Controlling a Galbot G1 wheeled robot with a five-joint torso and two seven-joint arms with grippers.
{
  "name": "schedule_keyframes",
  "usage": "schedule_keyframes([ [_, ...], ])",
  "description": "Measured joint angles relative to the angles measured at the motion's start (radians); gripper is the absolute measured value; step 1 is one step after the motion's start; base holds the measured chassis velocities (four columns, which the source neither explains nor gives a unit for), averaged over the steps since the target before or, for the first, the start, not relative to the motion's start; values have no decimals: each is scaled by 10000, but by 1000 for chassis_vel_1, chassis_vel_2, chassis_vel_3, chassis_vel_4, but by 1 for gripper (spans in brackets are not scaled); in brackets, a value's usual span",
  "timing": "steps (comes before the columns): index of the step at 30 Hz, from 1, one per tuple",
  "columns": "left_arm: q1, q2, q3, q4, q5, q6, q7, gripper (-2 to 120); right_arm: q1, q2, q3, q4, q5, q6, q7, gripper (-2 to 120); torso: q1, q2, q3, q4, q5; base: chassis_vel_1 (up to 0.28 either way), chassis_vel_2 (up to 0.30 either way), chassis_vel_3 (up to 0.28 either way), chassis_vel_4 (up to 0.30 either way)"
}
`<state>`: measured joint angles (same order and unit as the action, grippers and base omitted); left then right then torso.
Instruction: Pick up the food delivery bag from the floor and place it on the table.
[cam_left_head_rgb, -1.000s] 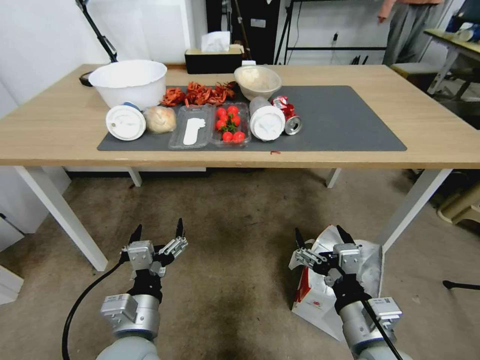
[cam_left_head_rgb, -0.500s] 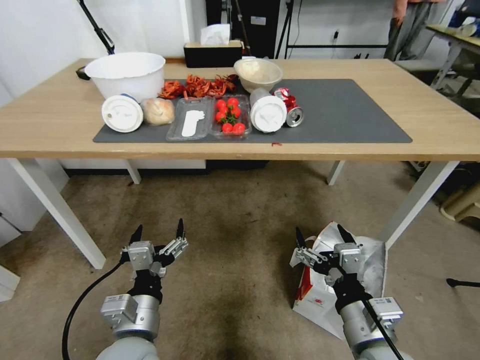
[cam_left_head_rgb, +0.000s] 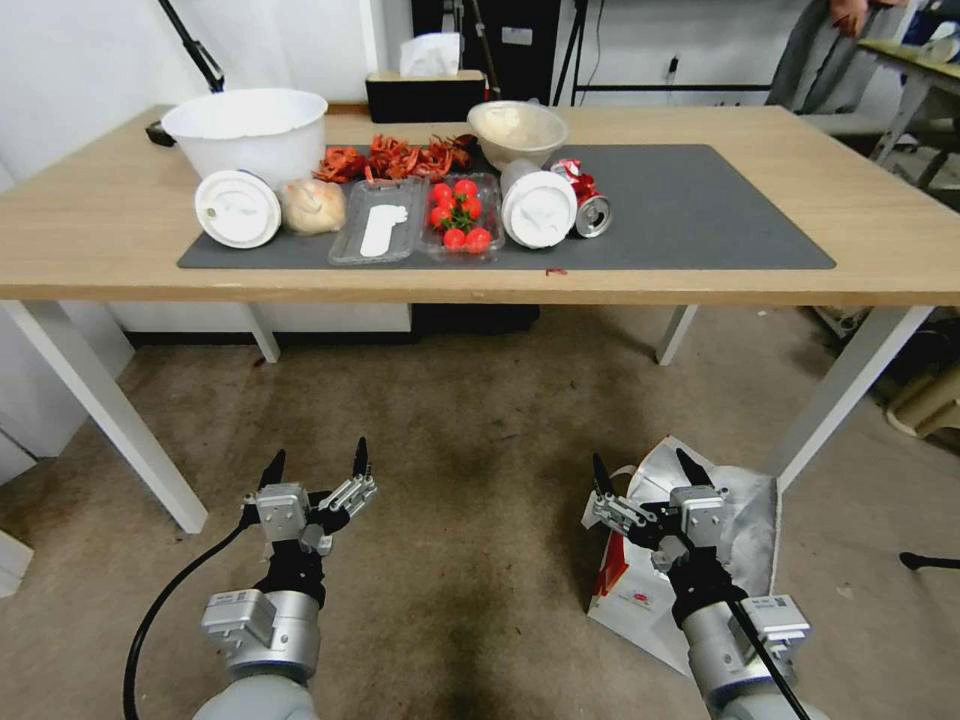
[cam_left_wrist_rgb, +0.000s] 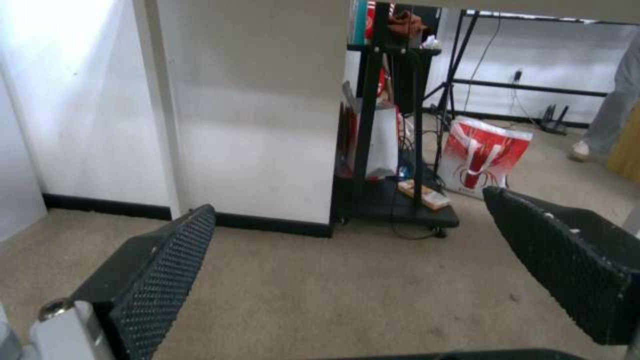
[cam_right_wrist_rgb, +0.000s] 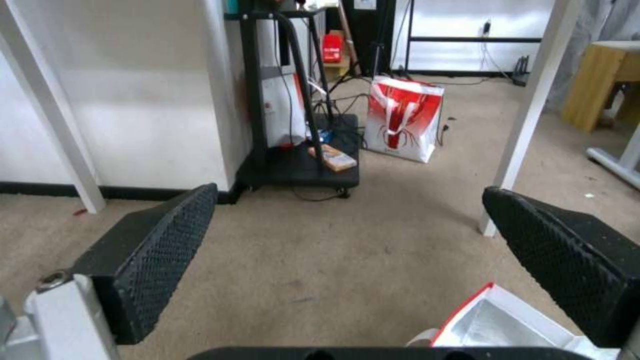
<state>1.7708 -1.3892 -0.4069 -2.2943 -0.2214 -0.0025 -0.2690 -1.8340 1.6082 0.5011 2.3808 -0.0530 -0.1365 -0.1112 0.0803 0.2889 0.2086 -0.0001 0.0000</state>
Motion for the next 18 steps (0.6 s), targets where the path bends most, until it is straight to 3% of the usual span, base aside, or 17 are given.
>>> schedule_keyframes([
  [18, 6, 17, 11, -8, -8, -30, 22, 100, -40, 0, -34, 12, -75, 20, -15, 100, -173, -684, -509, 0, 0, 0, 0, 0, 0],
])
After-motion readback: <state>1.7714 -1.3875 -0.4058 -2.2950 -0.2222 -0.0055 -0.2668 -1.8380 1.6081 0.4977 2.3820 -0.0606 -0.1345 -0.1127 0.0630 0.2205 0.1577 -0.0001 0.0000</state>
